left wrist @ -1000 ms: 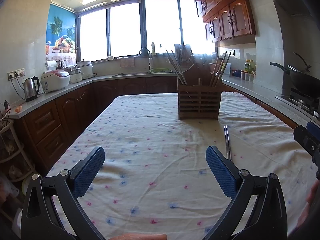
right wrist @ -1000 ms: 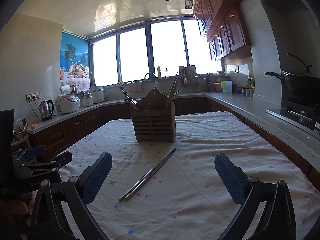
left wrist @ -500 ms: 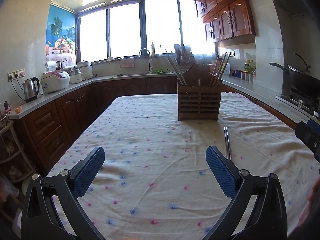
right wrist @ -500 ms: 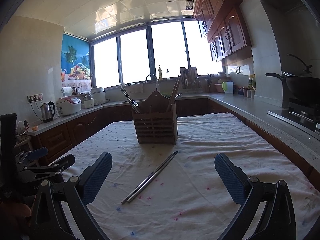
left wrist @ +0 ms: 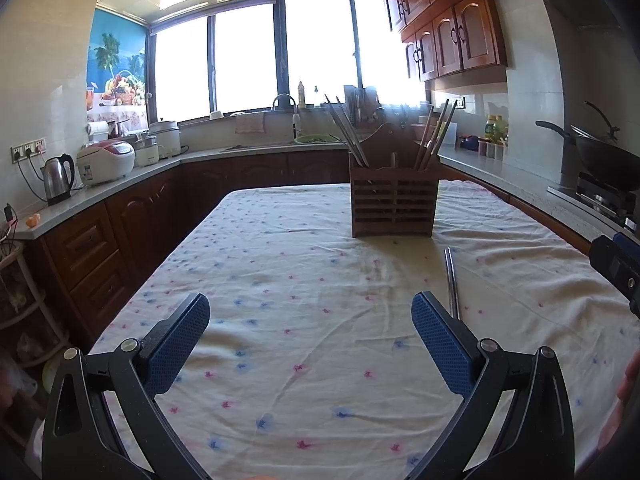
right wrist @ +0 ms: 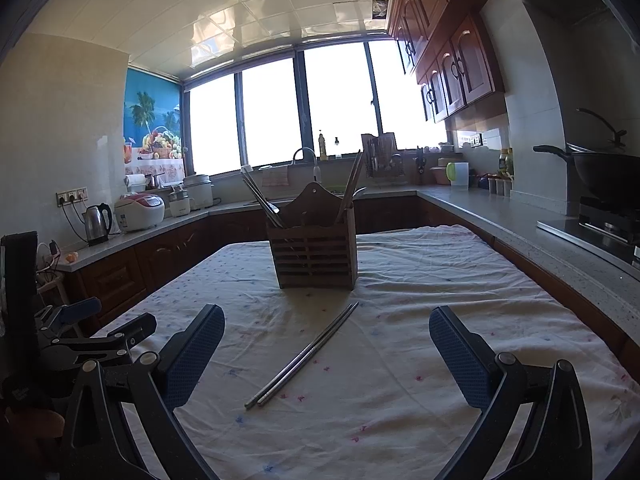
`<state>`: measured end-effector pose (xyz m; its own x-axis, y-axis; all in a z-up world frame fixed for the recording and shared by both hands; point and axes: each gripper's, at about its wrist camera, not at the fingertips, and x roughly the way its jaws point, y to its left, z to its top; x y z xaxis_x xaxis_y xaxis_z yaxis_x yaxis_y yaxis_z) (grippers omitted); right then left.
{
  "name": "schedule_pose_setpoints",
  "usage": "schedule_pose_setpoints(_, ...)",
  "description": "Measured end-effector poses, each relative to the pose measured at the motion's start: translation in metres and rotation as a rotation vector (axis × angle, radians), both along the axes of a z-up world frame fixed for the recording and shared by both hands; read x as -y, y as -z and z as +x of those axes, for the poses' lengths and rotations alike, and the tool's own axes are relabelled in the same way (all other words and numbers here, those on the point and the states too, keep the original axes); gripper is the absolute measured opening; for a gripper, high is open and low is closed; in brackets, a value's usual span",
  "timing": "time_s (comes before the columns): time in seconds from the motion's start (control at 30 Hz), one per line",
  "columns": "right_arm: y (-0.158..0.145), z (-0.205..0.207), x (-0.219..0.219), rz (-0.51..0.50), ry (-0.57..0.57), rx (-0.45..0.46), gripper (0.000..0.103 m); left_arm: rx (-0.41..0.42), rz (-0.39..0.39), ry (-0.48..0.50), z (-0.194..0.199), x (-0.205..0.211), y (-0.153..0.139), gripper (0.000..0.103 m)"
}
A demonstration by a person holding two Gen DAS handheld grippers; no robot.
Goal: Organize utensils
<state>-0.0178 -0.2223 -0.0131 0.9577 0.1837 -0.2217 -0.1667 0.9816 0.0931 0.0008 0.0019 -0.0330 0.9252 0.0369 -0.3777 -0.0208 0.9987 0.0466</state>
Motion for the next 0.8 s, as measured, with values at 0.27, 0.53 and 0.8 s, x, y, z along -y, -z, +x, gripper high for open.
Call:
schedule_pose_setpoints(0.27, 0.0015, 0.0023, 0.0002, 0.004, -0.002, -0.005, 0.103, -0.006, 0.003, 0.006, 0.0009, 0.0013, 0.0004, 0.103)
schedule_pose_setpoints(0.53, 0.0022, 0.0033, 0.0015, 0.006, -0.003, -0.006, 0.103, -0.015, 0.001, 0.010, 0.0027, 0.0023, 0.0015, 0.103)
schedule_pose_setpoints(0.8, 0.0024, 0.0034, 0.0014, 0.006, -0.003, -0.008, 0.103, -0.018, -0.001, 0.012, 0.0038, 0.0014, 0.0021, 0.103)
